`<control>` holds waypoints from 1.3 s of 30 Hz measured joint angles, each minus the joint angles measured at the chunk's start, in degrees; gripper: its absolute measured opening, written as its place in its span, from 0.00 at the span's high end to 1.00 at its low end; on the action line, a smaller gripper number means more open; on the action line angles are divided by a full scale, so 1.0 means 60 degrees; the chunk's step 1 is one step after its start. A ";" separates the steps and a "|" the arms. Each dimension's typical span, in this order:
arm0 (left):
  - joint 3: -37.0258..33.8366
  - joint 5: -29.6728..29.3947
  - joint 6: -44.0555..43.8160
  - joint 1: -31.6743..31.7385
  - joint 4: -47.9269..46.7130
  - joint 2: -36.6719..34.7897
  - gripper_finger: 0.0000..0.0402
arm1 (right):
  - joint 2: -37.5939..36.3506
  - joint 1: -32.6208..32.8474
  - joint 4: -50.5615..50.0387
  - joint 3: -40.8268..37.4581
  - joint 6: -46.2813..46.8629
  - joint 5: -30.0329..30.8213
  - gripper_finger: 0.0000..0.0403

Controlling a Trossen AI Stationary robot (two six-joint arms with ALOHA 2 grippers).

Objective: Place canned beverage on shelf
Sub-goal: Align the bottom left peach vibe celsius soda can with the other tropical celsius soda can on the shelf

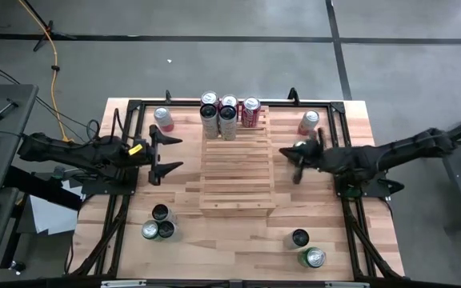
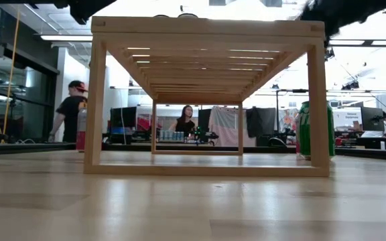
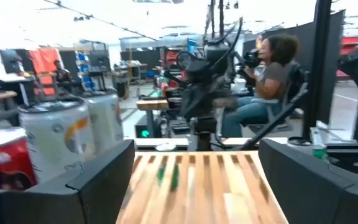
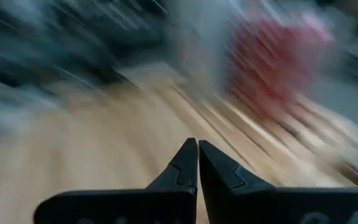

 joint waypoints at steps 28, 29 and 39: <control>-0.0007 -0.0723 -0.0319 -0.0004 -0.0241 0.0553 0.17 | 0.1982 -0.1168 0.6314 -0.0852 -0.2739 -0.4169 1.00; -0.0007 -0.0723 -0.0323 -0.0004 -0.0234 0.0553 0.17 | 0.1998 -0.1167 0.6303 -0.0852 -0.2754 -0.4169 1.00; -0.0007 -0.0719 -0.0357 -0.0004 -0.0228 0.0553 0.17 | 0.2003 -0.1164 0.6310 -0.0852 -0.2763 -0.4165 1.00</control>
